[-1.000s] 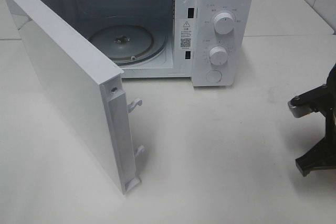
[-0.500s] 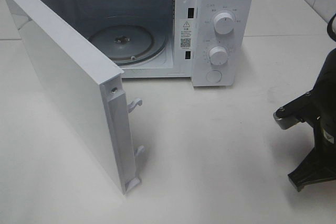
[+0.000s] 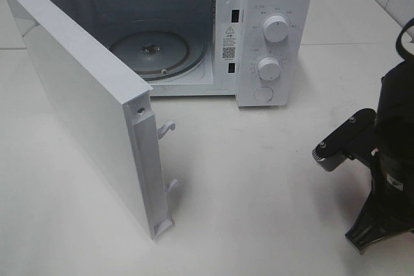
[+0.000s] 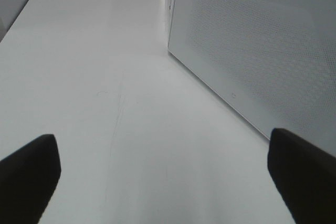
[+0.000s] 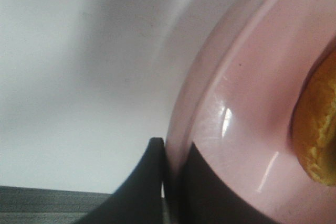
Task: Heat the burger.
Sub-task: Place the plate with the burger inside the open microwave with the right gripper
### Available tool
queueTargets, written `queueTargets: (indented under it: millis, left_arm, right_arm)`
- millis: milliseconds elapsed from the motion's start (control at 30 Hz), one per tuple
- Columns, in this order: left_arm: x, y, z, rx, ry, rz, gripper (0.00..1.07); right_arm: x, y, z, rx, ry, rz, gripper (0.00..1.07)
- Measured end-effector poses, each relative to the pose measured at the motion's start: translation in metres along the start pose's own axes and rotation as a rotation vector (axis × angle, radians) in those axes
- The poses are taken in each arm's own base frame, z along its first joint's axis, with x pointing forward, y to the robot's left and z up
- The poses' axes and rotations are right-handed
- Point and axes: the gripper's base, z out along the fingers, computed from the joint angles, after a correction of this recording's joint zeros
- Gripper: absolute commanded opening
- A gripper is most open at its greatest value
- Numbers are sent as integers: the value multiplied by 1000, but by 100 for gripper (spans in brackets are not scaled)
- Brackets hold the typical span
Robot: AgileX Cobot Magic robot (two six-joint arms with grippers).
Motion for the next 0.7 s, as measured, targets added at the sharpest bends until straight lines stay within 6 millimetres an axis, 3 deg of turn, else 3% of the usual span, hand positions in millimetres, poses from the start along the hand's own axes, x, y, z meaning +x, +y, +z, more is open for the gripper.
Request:
queueTargets:
  millis: [233,700]
  left_arm:
    - [0,0,0,0,0,0,100]
    - [0,0,0,0,0,0,100]
  right_arm:
    - [13,1,-23,21,-61,-94,0]
    - [39,8,-44,35,-189,-312,0]
